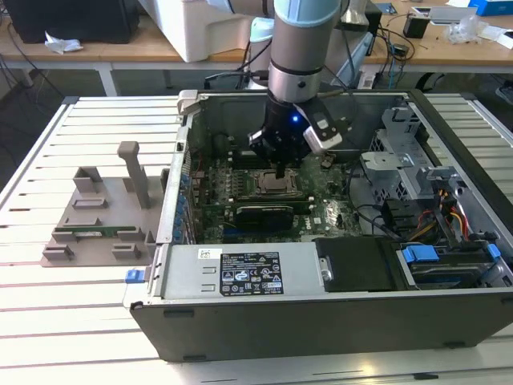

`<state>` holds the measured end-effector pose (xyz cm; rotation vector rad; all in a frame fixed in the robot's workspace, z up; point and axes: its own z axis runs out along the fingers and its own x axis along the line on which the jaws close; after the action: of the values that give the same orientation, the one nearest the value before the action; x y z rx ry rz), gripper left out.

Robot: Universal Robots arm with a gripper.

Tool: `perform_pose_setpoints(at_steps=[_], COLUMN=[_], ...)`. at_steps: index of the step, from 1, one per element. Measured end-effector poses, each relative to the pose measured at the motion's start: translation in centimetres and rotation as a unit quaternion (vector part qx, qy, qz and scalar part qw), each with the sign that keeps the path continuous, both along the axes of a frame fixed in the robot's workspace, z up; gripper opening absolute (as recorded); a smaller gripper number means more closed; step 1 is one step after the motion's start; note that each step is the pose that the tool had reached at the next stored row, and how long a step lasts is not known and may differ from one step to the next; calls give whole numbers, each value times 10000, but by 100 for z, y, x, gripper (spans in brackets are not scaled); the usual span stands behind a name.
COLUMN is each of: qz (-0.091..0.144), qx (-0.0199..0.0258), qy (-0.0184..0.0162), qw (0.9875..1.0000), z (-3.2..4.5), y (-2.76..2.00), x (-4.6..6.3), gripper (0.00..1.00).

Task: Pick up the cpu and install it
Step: 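Install the second cpu locking lever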

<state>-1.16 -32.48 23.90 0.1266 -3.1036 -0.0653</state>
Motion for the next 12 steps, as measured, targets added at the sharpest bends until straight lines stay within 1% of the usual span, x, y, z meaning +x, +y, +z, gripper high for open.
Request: perform_pose_setpoints(at_steps=[1,3,4,5,12], qz=[0,-1,0,1,0], qx=[0,-1,-2,-2,-1], qy=[0,0,0,0,0], qw=[10000,10000,10000,10000,10000], z=[110,279,349,381,389], y=[8,24,30,31,32], x=[0,0,0,0,0], gripper=[11,11,11,11,11])
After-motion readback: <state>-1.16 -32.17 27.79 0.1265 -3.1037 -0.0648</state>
